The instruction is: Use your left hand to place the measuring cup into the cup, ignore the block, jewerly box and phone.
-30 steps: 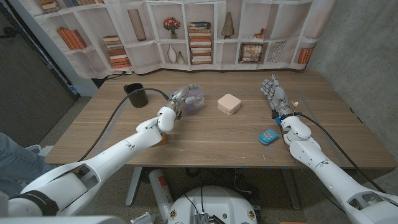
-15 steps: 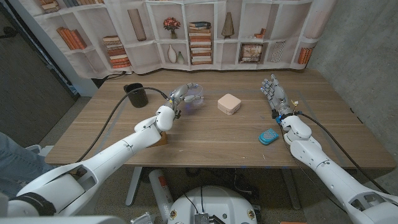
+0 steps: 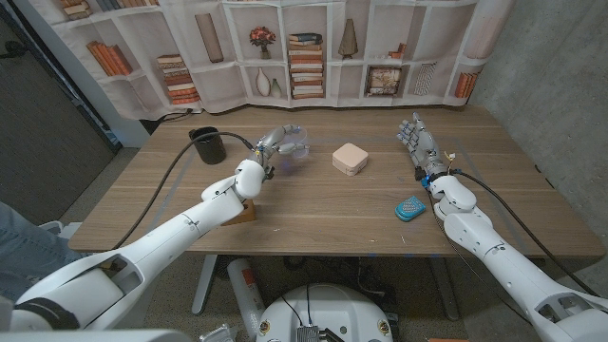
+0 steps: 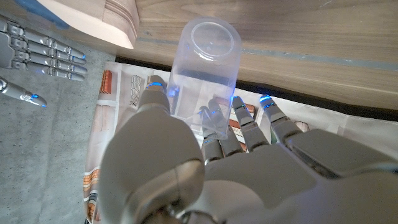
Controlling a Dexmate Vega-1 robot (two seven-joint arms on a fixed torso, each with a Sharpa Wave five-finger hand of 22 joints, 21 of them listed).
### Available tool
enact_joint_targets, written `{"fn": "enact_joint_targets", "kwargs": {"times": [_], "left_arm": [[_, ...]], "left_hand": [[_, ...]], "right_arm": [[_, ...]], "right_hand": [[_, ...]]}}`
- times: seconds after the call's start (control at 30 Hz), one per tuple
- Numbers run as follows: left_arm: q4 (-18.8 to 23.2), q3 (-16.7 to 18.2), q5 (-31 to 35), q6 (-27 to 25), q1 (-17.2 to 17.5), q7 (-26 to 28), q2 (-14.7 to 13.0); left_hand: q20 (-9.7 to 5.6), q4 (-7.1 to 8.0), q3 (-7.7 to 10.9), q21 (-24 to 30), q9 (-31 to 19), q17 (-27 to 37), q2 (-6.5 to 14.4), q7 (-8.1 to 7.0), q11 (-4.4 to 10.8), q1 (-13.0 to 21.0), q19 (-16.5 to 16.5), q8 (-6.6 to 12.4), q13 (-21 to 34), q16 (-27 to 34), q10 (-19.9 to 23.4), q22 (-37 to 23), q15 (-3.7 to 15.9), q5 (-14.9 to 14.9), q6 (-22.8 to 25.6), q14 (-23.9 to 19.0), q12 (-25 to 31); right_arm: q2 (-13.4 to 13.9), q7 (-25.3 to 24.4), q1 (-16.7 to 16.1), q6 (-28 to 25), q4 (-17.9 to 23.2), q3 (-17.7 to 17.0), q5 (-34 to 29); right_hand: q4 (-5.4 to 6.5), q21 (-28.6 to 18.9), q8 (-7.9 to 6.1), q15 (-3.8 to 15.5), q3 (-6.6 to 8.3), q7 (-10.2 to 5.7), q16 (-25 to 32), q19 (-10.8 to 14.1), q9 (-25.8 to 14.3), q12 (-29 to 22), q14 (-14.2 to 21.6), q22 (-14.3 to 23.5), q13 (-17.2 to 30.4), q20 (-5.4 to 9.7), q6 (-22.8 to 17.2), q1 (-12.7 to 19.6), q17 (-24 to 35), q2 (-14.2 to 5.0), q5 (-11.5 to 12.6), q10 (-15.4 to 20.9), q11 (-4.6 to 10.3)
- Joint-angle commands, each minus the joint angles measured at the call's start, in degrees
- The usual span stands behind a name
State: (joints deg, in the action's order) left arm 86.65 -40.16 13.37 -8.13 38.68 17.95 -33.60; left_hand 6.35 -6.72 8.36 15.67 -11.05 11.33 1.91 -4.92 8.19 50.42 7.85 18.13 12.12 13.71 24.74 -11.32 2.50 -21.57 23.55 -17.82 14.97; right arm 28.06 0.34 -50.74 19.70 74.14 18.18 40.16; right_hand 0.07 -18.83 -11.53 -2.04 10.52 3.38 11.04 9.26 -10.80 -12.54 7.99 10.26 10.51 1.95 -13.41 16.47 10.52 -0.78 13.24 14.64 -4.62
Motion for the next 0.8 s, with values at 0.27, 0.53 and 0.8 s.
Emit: {"fn": "enact_joint_targets", "kwargs": {"times": [0.27, 0.53, 0.8], "left_arm": [[3.1, 1.5, -1.6, -1.1, 0.9, -1.5, -1.5], [4.4, 2.4, -2.7, -1.0, 1.3, -2.3, -2.1], [6.1, 3.1, -3.2, -1.5, 1.8, -2.8, -3.1]], "left_hand": [[-0.17, 0.46, 0.16, -0.1, -0.2, 0.1, 0.5, 0.39, -0.03, 0.0, 0.2, -0.07, 0.3, -0.3, 0.6, -0.1, 1.43, 0.5, 0.6, -0.9, -0.4], [-0.33, 0.5, 0.16, -0.2, -0.2, 0.1, 0.6, 0.54, -0.01, 0.0, 0.1, -0.16, 0.3, -0.3, 0.7, 0.0, 1.33, 0.6, 0.7, -0.8, -0.5], [-0.34, 0.52, 0.17, -0.2, -0.2, 0.1, 0.6, 0.6, -0.07, 0.1, 0.0, -0.14, 0.3, -0.4, 0.8, 0.0, 1.29, 0.8, 0.9, -0.9, -0.5]], "right_arm": [[0.2, -0.2, 0.3, -0.2, 0.4, 0.2, -0.5], [0.3, -0.4, 0.2, -0.4, 0.7, 0.2, -0.5], [0.2, -0.1, 0.3, -0.3, 0.3, 0.2, -0.4]], "right_hand": [[-0.45, 0.3, 0.24, 0.09, 0.26, 0.11, -0.1, 0.6, -0.1, -0.2, 0.5, 0.3, 0.3, 0.41, -0.4, -0.1, 0.1, -0.66, -0.2, 0.6, 0.03], [-0.56, 0.5, 0.25, 0.01, 0.27, 0.2, -0.1, 0.6, -0.1, -0.2, 0.5, 0.3, 0.3, 0.36, -0.4, 0.0, 0.1, -0.71, -0.3, 0.5, 0.06], [-0.63, 0.6, 0.26, 0.05, 0.29, 0.13, -0.2, 0.7, -0.1, -0.2, 0.5, 0.3, 0.3, 0.42, -0.4, 0.1, 0.1, -0.78, -0.3, 0.6, -0.02]]}}
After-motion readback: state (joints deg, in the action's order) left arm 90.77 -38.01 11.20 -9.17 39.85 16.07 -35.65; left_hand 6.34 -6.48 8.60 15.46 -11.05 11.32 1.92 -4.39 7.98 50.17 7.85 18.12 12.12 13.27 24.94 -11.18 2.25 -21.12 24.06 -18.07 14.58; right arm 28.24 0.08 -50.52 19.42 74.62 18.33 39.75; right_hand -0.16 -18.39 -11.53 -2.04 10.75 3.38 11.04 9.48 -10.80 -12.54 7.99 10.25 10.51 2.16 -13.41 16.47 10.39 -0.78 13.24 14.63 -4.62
